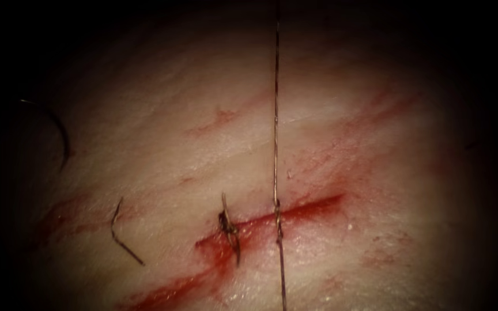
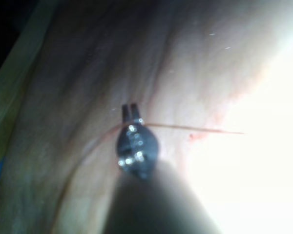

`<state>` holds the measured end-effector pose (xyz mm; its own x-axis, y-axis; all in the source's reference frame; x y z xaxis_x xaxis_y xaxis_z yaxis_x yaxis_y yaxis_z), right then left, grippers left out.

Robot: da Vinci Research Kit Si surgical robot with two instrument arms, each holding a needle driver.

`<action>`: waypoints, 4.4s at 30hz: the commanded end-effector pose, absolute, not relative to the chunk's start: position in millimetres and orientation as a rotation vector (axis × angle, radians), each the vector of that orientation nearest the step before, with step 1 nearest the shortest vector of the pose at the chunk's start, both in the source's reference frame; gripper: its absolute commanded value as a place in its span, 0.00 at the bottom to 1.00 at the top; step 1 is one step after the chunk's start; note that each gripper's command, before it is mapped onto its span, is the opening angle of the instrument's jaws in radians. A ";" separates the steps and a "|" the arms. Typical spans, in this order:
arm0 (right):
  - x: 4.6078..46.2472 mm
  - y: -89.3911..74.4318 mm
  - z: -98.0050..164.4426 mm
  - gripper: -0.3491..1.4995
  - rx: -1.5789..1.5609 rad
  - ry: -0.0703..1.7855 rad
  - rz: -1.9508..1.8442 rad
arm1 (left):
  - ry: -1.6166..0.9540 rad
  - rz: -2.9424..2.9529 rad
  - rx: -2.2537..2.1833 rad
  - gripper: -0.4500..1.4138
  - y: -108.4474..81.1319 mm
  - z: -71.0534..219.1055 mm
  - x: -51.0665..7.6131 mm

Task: Wound Closure

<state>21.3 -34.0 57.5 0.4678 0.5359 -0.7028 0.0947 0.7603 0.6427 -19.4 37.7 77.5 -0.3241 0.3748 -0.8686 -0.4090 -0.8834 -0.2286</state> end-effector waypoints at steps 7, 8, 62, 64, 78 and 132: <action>21.1 -28.6 55.9 0.00 0.638 1.094 0.362 | 0.020 2.239 -1.485 0.00 34.5 76.9 -19.2; 21.0 -27.4 55.6 0.00 0.626 1.102 0.373 | 0.016 2.241 -1.489 0.00 33.9 76.6 -19.1; 28.0 -5.3 65.4 0.87 0.666 1.209 0.408 | -0.084 2.072 -1.622 0.00 20.1 57.7 -14.0; 28.3 -5.5 66.4 0.87 0.654 1.199 0.408 | -0.077 2.060 -1.628 0.00 19.0 56.7 -13.9; 27.0 -2.0 69.4 0.83 0.551 1.181 0.489 | -0.169 2.004 -1.704 0.00 7.1 54.1 -15.4; 23.1 -4.0 63.6 0.76 0.948 1.506 -0.337 | -0.360 1.994 -1.633 0.00 -3.4 69.7 -15.1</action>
